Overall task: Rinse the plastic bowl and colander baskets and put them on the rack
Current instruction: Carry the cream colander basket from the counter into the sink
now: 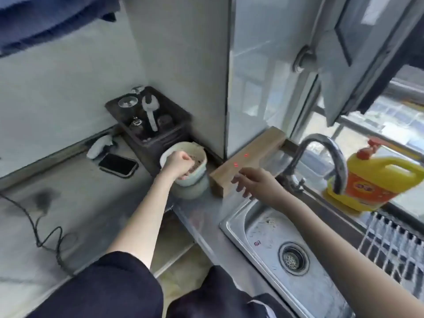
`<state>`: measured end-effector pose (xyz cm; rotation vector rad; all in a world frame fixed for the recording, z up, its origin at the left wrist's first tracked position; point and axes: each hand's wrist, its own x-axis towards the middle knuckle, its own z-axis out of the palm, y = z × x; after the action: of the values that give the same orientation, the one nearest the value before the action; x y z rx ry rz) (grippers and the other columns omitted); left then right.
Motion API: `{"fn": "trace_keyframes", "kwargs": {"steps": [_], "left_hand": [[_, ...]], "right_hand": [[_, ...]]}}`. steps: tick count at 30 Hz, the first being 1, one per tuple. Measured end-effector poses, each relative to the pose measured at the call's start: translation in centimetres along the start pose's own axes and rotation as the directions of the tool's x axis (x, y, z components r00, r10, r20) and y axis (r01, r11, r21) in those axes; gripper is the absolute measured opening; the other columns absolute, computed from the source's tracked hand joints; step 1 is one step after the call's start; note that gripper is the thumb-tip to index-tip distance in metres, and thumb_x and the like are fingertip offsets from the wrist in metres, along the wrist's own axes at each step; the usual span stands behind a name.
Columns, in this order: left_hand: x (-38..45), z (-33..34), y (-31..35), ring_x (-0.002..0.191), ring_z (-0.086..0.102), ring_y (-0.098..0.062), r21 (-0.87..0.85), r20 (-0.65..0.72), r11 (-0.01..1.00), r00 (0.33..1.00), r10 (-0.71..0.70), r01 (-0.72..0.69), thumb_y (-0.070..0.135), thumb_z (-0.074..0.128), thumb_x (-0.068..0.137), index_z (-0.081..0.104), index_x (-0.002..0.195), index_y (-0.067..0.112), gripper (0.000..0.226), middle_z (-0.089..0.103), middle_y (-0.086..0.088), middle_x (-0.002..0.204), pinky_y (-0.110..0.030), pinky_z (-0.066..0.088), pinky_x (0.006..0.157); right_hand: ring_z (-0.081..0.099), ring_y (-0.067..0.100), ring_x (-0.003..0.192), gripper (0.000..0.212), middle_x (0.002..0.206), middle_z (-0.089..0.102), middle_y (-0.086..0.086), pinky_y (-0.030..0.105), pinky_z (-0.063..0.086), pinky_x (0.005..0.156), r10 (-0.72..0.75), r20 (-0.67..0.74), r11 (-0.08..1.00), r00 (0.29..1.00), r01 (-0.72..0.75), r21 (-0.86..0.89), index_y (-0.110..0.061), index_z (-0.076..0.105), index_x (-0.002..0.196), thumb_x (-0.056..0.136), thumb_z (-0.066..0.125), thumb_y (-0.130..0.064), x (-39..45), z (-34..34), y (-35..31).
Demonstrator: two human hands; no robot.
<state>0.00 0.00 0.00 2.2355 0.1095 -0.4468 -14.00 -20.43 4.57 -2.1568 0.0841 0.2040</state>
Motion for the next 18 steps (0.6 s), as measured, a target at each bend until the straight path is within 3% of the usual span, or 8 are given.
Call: {"fn": "trace_keyframes", "kwargs": {"steps": [2, 4, 7, 9, 12, 14, 16, 18], "left_hand": [[1.4, -1.1, -1.4, 0.077, 0.071, -0.03, 0.086, -0.165, 0.994, 0.985, -0.059, 0.074, 0.016, 0.054, 0.081, 0.064, 0.09, 0.011, 0.014, 0.071, -0.018, 0.091, -0.035, 0.059, 0.061], [2.9, -1.7, -3.2, 0.091, 0.068, -0.036, 0.041, -0.27, 0.982, 0.948, -0.166, 0.183, 0.022, 0.059, 0.08, 0.056, 0.111, 0.003, 0.037, 0.065, -0.02, 0.111, -0.04, 0.058, 0.074], [5.4, -2.4, -5.4, 0.117, 0.056, -0.036, -0.027, -0.291, 0.946, 0.903, -0.318, 0.324, 0.037, 0.066, 0.081, 0.046, 0.128, -0.002, 0.065, 0.055, -0.021, 0.13, -0.038, 0.048, 0.091], [6.9, -2.6, -6.6, 0.123, 0.052, -0.032, -0.083, -0.182, 0.914, 0.896, -0.405, 0.397, 0.045, 0.065, 0.079, 0.048, 0.131, -0.002, 0.072, 0.053, -0.018, 0.135, -0.036, 0.048, 0.097], [8.3, -3.1, -7.6, 0.126, 0.047, -0.032, -0.299, 0.117, 0.809, 0.86, -0.496, 0.507, 0.04, 0.064, 0.086, 0.04, 0.139, 0.006, 0.067, 0.045, -0.015, 0.14, -0.038, 0.043, 0.1], [8.8, -3.8, -8.2, 0.113, 0.055, -0.031, -0.383, 0.337, 0.713, 0.808, -0.483, 0.587, 0.034, 0.063, 0.089, 0.043, 0.136, 0.009, 0.056, 0.054, -0.015, 0.126, -0.04, 0.042, 0.097], [9.6, -4.6, -8.9, 0.092, 0.06, -0.025, -0.421, 0.446, 0.661, 0.776, -0.445, 0.621, 0.028, 0.062, 0.09, 0.048, 0.128, 0.011, 0.044, 0.06, -0.013, 0.103, -0.04, 0.044, 0.097], [10.2, -4.7, -9.6, 0.084, 0.061, -0.022, -0.427, 0.449, 0.658, 0.777, -0.441, 0.62, 0.024, 0.062, 0.09, 0.051, 0.121, 0.011, 0.035, 0.061, -0.011, 0.095, -0.04, 0.047, 0.096]], "right_hand": [[0.063, 0.02, 0.065, 0.022, 0.078, 0.067, 0.003, 0.032, 0.053, 0.058, 0.062, 0.015, 0.998, 0.998, -0.062, 0.009, -0.008, 0.064, 0.096, 0.097, 0.049, -0.024, 2.2, 1.2, -0.1], [0.061, 0.021, 0.064, 0.018, 0.08, 0.065, 0.006, 0.03, 0.052, 0.052, 0.124, 0.042, 0.992, 0.991, -0.125, 0.03, -0.008, 0.06, 0.1, 0.097, 0.05, -0.023, 4.6, 2.9, 0.0], [0.056, 0.024, 0.063, 0.007, 0.08, 0.059, 0.009, 0.03, 0.048, 0.05, 0.223, 0.083, 0.957, 0.971, -0.235, 0.17, -0.019, 0.052, 0.1, 0.095, 0.052, -0.024, 8.6, 6.0, 0.4], [0.054, 0.023, 0.061, 0.01, 0.081, 0.056, 0.008, 0.031, 0.046, 0.054, 0.281, 0.116, 0.927, 0.953, -0.301, 0.223, -0.023, 0.047, 0.1, 0.094, 0.054, -0.026, 11.1, 8.2, 0.8], [0.056, 0.016, 0.062, 0.011, 0.081, 0.052, 0.002, 0.029, 0.049, 0.056, 0.388, 0.137, 0.864, 0.912, -0.411, 0.29, -0.021, 0.045, 0.092, 0.095, 0.055, -0.025, 14.2, 10.6, 0.9], [0.057, 0.02, 0.074, 0.023, 0.08, 0.049, 0.001, 0.037, 0.055, 0.074, 0.463, 0.175, 0.821, 0.869, -0.495, 0.285, -0.025, 0.041, 0.076, 0.096, 0.053, -0.024, 15.8, 11.9, 1.2], [0.055, 0.022, 0.078, 0.029, 0.077, 0.047, 0.0, 0.039, 0.055, 0.087, 0.536, 0.158, 0.797, 0.829, -0.559, 0.227, -0.026, 0.037, 0.071, 0.096, 0.05, -0.024, 17.0, 12.9, 1.3], [0.052, 0.018, 0.069, 0.031, 0.073, 0.045, -0.001, 0.018, 0.057, 0.071, 0.574, 0.113, 0.794, 0.811, -0.584, 0.168, -0.023, 0.036, 0.068, 0.097, 0.049, -0.026, 17.6, 13.2, 1.8]]}}
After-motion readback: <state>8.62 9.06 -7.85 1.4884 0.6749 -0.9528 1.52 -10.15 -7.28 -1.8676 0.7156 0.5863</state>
